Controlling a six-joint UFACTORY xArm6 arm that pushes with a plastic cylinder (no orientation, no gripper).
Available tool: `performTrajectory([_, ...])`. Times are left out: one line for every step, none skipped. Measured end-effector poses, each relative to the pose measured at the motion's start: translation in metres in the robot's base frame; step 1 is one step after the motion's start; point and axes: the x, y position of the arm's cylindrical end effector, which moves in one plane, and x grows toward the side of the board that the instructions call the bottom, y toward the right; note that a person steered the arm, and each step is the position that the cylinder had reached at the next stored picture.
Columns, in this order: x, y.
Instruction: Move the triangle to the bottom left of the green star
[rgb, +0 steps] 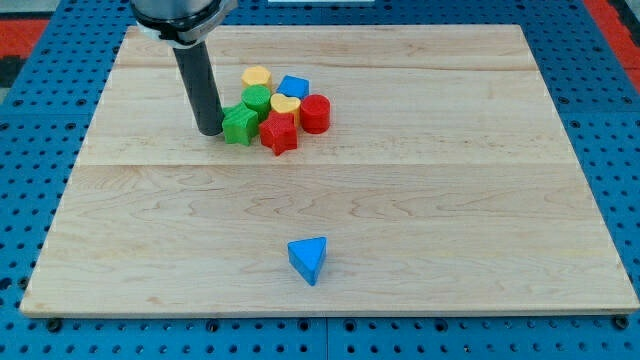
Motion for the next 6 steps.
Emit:
performTrajectory([0.062, -0.048])
performTrajectory([0.183, -0.026])
performTrajectory([0.232, 0.013])
performTrajectory([0.229, 0.071])
performTrajectory([0.220, 0.115])
performTrajectory([0.211, 0.153])
